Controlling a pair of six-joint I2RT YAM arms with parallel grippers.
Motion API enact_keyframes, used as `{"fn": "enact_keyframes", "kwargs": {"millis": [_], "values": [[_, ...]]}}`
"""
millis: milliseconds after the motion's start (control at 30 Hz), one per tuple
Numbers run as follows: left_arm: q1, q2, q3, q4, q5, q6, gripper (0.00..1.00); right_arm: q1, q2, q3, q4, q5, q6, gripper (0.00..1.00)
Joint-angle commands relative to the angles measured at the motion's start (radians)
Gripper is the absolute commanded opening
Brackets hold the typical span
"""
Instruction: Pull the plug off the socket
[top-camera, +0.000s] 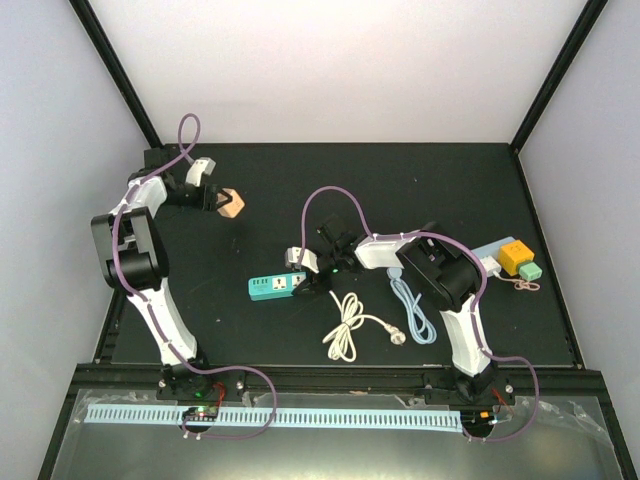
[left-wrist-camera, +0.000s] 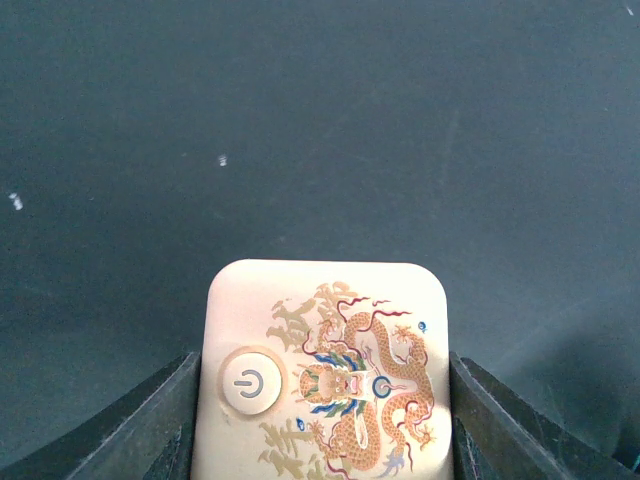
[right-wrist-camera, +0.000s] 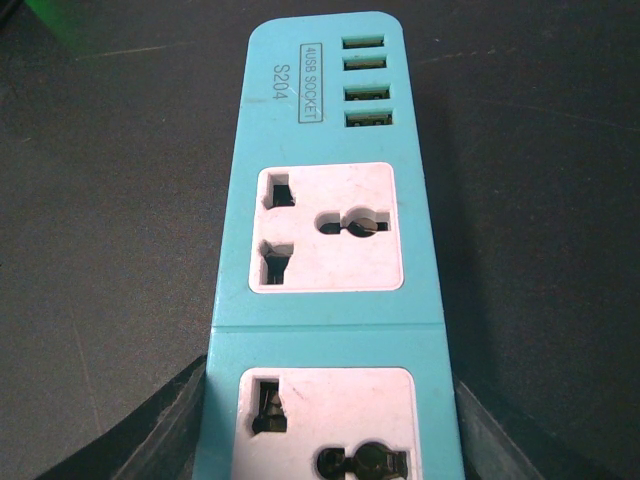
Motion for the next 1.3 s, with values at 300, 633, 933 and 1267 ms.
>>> {"fn": "enact_keyframes", "kwargs": {"millis": [300, 633, 933, 1267], "values": [[0.041, 0.137, 0.125, 0.029, 0.014, -0.141, 0.31, -0.009, 0.069, -0.038, -0.094, 0.109, 0.018, 0.01], [0.047, 0.162, 0.139, 0.024, -0.077, -0.164, 0.57, -0.009, 0.072, -0.035, -0.098, 0.105, 0.018, 0.01], [0.047, 0.136, 0.114, 0.037, -0.145, -0.168, 0.75, -0.009, 0.075, -0.032, -0.103, 0.104, 0.017, 0.01], [0.037, 0.056, 0.060, 0.069, -0.150, -0.150, 0.80, -0.009, 0.073, -0.034, -0.101, 0.101, 0.018, 0.01]]}}
